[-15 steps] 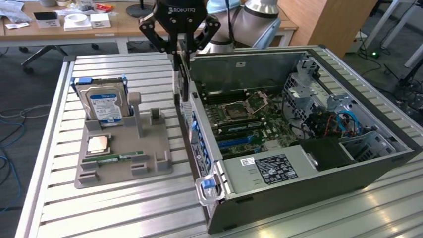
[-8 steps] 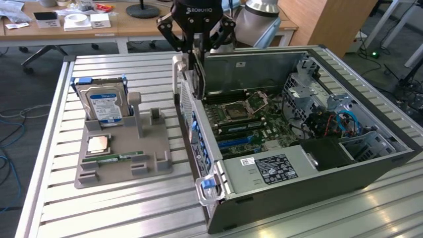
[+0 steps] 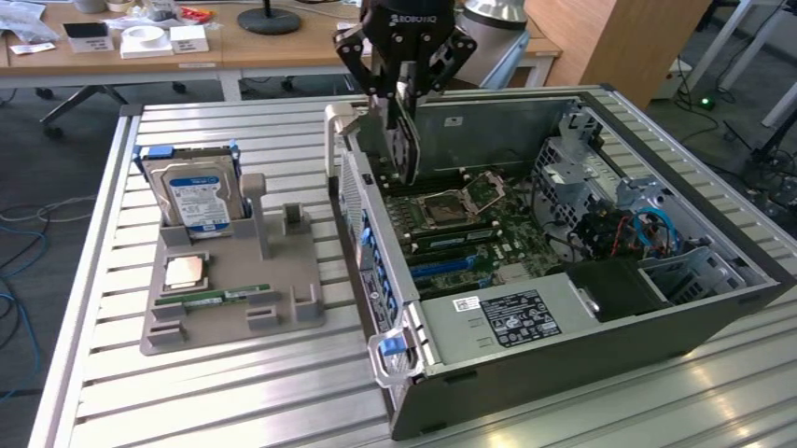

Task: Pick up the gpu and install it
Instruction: 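Pick up the gpu and move the gpu toward the slot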

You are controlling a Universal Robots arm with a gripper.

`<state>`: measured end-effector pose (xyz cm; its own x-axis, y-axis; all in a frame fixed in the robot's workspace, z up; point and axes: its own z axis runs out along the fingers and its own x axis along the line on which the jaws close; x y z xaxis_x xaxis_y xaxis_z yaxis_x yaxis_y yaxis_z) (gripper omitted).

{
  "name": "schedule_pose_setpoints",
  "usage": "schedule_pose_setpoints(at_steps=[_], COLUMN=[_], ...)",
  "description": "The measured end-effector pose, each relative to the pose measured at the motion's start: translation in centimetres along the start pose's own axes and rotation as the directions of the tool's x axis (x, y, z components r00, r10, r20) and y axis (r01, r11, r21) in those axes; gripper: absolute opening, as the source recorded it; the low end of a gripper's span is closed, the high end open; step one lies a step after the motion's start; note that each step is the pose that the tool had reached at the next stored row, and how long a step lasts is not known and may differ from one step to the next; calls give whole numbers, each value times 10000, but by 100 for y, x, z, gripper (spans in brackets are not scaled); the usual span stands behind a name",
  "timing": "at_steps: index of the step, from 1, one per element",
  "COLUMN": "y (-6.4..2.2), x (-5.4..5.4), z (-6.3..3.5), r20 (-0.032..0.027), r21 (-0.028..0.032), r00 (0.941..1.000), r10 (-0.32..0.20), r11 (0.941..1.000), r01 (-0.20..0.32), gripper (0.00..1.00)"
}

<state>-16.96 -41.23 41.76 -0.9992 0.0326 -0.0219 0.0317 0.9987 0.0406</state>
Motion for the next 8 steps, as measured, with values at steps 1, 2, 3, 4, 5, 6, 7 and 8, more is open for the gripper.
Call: schedule_pose_setpoints(at_steps=[1, 2, 3, 4, 5, 6, 7, 8], y=[2, 3, 4, 5, 7, 8, 9, 11], x=[-43, -86, -129, -171, -211, -253, -294, -336], z=[1, 2, 3, 4, 5, 6, 7, 8], r20=[0, 1, 0, 1, 0, 0, 0, 0], r21=[-2, -4, -6, -8, -9, -10, -12, -13], r00=[10000, 10000, 10000, 10000, 10000, 10000, 10000, 10000], r10=[0, -1, -1, 0, 0, -1, -1, 1], r11=[10000, 10000, 10000, 10000, 10000, 10000, 10000, 10000], r01=[0, 1, 1, 0, 0, 1, 1, -1], gripper=[26, 26, 26, 26, 26, 26, 26, 26])
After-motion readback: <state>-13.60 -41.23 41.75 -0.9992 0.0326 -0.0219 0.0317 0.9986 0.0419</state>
